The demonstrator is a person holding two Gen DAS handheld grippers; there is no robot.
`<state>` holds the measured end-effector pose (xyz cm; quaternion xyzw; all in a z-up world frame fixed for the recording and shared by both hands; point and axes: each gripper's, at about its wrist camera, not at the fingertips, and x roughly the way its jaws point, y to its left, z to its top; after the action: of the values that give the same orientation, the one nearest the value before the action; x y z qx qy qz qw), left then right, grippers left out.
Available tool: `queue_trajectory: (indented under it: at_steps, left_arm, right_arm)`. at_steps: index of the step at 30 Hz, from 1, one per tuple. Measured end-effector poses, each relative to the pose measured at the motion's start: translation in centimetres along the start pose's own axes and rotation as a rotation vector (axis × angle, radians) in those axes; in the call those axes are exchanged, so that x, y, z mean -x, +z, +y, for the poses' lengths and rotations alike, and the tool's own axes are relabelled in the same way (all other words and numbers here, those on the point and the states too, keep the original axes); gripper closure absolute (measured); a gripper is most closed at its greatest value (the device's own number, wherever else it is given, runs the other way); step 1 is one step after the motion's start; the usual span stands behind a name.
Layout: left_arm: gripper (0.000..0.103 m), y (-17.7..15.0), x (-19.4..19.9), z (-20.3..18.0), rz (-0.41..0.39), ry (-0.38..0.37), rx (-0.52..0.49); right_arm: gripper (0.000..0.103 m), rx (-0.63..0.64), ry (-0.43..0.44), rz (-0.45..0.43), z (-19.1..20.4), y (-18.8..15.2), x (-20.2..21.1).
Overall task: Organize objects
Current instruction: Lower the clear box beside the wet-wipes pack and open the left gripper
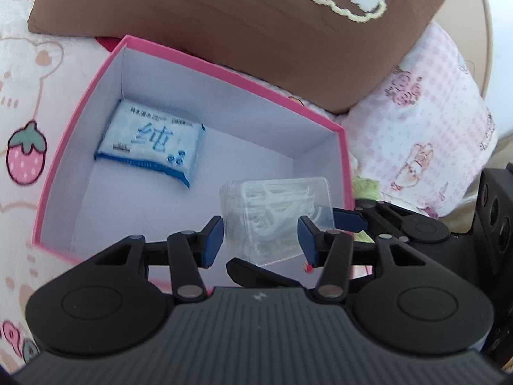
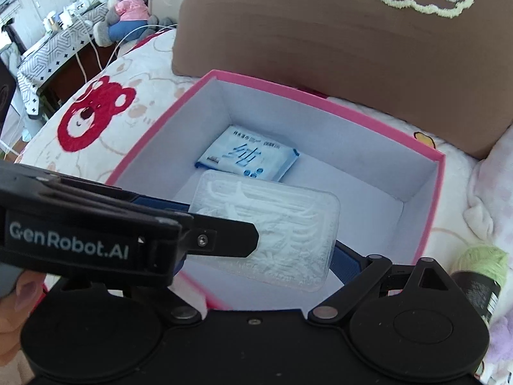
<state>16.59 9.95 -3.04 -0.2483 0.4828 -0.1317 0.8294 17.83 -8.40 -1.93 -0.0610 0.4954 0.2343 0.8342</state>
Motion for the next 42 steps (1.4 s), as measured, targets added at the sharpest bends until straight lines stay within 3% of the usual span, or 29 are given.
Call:
queue_trajectory:
  at_steps: [4,16,26,31,33,37,42]
  left_arm:
    - [0.054,1.7,-2.0,0.8,0.007,0.014,-0.017]
    - [0.055,4.0,-7.6,3.2,0.006,-0.006,0.092]
    - [0.055,4.3,-9.7,3.7,0.025,0.017,0.115]
    - [0.059,4.4,-10.1,4.0,0.032,0.02,0.121]
    - [0.065,4.4,-10.2,4.0,0.033,0.027,0.121]
    - [0.07,3.9,-10.1,4.0,0.028,0.027,0.115]
    - [0.073,3.1,-9.6,3.2,0.012,0.039,0.104]
  right_arm:
    - [0.006,-0.054,0.004,-0.005,-1.1,1.0,-2.1]
    - [0.006,-0.158,-0.053,0.066,-4.0,3.1,-7.4]
    - [0.005,-0.078,-0.027,0.164,-5.0,3.8,-9.8]
    - [0.006,-0.059,-0.02,0.194,-5.0,3.5,-10.5]
    - [0.006,-0.043,-0.035,0.203,-4.7,3.3,-10.7]
    - [0.006,-0.017,-0.081,0.183,-4.3,3.2,-10.5]
    - [0.017,-0.007,-0.084,0.152,-4.3,3.1,-10.1]
